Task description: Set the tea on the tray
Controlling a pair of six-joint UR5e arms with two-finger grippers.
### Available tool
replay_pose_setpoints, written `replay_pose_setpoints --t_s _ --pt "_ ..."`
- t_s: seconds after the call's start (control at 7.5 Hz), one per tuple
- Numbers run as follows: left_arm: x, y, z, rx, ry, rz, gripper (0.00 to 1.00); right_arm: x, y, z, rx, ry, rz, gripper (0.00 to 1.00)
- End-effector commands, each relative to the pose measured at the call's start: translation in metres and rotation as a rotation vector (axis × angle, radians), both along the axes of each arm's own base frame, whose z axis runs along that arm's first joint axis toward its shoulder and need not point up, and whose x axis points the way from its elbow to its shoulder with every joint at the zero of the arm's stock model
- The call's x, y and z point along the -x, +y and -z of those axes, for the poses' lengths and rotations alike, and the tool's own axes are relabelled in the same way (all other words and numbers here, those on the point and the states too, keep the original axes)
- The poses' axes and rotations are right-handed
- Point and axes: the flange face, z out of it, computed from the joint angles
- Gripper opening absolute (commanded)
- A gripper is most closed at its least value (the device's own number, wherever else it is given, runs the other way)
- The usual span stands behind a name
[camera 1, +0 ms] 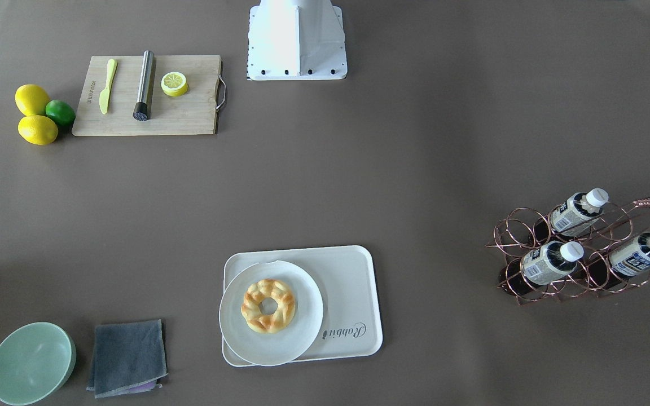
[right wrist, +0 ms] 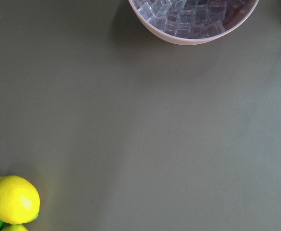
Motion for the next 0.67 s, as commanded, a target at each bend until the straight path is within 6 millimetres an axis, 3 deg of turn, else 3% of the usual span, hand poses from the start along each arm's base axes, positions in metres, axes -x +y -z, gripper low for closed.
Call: replay_pose_setpoints --t_s 0.0,0.27,0.53 --pt "0.002 -0.002 0.01 -0.009 -0.003 0.02 0.98 -0.001 -0.001 0.0 -0.002 0.002 -0.001 1.0" --pt "0.002 -0.001 0.014 -0.032 -0.005 0.024 0.98 -0.001 -0.001 0.002 -0.005 0.001 -0.001 1.0" --pt "0.001 -0.009 0.034 -0.059 0.0 0.042 0.98 0.0 -0.001 0.003 -0.008 0.0 0.0 1.0"
